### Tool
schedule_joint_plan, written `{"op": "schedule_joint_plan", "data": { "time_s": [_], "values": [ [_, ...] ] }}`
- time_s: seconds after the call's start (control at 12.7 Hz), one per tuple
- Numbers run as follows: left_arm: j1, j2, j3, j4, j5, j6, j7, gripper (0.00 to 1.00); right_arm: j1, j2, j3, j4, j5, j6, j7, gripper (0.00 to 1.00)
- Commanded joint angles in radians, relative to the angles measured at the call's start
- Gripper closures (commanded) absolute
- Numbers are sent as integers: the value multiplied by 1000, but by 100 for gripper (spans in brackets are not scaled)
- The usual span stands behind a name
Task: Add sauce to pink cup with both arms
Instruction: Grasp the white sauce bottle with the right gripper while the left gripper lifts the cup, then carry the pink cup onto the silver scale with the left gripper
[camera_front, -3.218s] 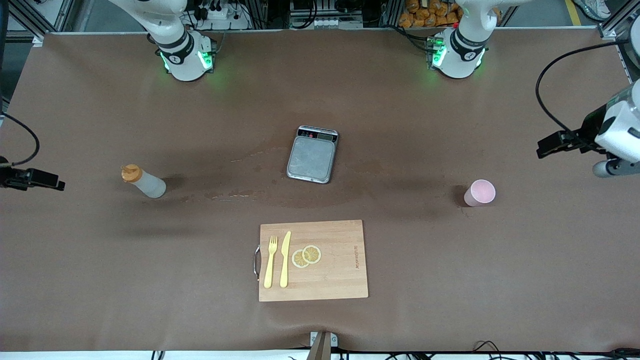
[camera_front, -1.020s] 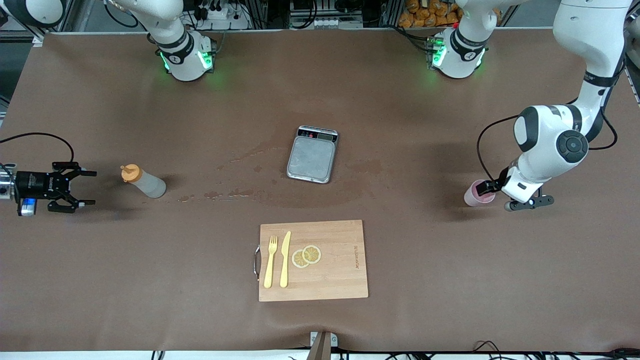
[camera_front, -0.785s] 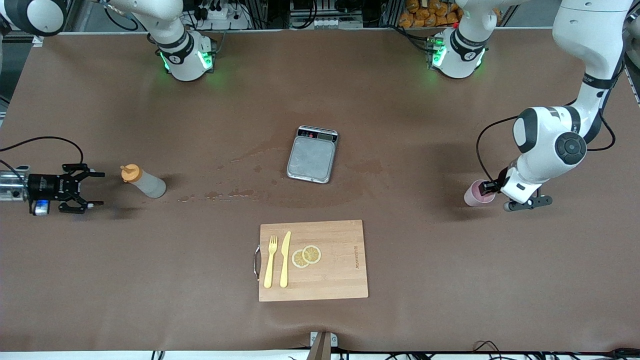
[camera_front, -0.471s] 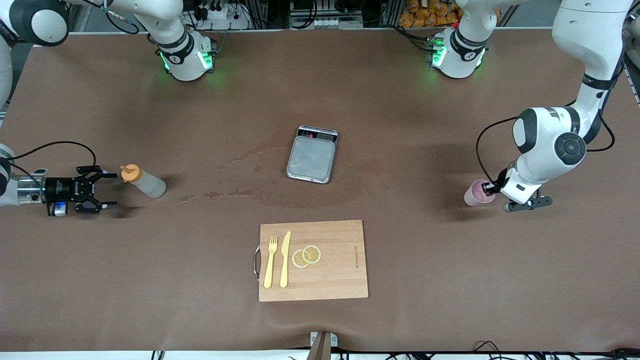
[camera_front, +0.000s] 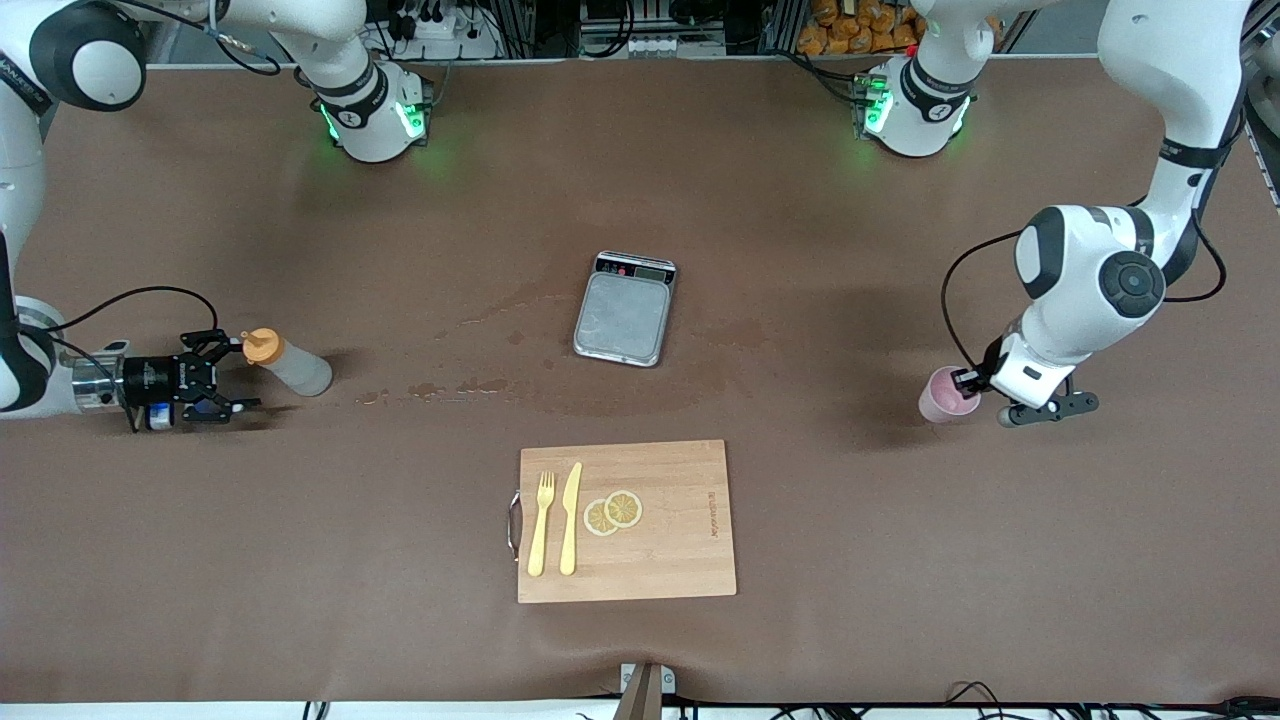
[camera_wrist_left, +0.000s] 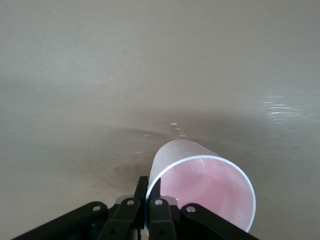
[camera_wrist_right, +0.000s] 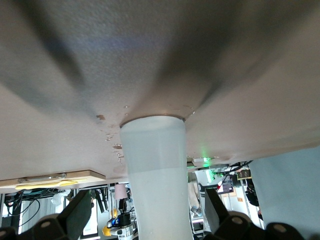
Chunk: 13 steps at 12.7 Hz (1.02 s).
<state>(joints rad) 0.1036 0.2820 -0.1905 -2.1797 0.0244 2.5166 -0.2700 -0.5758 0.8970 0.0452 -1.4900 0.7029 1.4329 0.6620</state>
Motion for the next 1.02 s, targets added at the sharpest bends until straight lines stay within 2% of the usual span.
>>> {"op": "schedule_joint_plan", "data": {
  "time_s": [0.0, 0.31, 0.39, 0.71, 0.86, 0.94],
  "values": [
    [1, -44, -99, 1, 6, -50, -116, 100, 8, 19, 7, 13, 18, -31, 22, 0],
    [-10, -34, -309, 32, 6, -73, -415, 100, 33, 45, 7, 13, 20, -31, 19, 0],
    [-33, -27, -340, 46, 14, -73, -508, 100, 39, 52, 7, 13, 20, -29, 19, 0],
    [-243, 34, -340, 102, 20, -71, -814, 100, 56, 60, 7, 13, 20, -31, 13, 0],
    [-307, 65, -340, 142, 20, -73, -932, 100, 70, 62, 7, 11, 18, -32, 15, 0],
    [-338, 78, -339, 158, 20, -71, -964, 100, 68, 62, 7, 13, 18, -32, 11, 3]
  ]
}}
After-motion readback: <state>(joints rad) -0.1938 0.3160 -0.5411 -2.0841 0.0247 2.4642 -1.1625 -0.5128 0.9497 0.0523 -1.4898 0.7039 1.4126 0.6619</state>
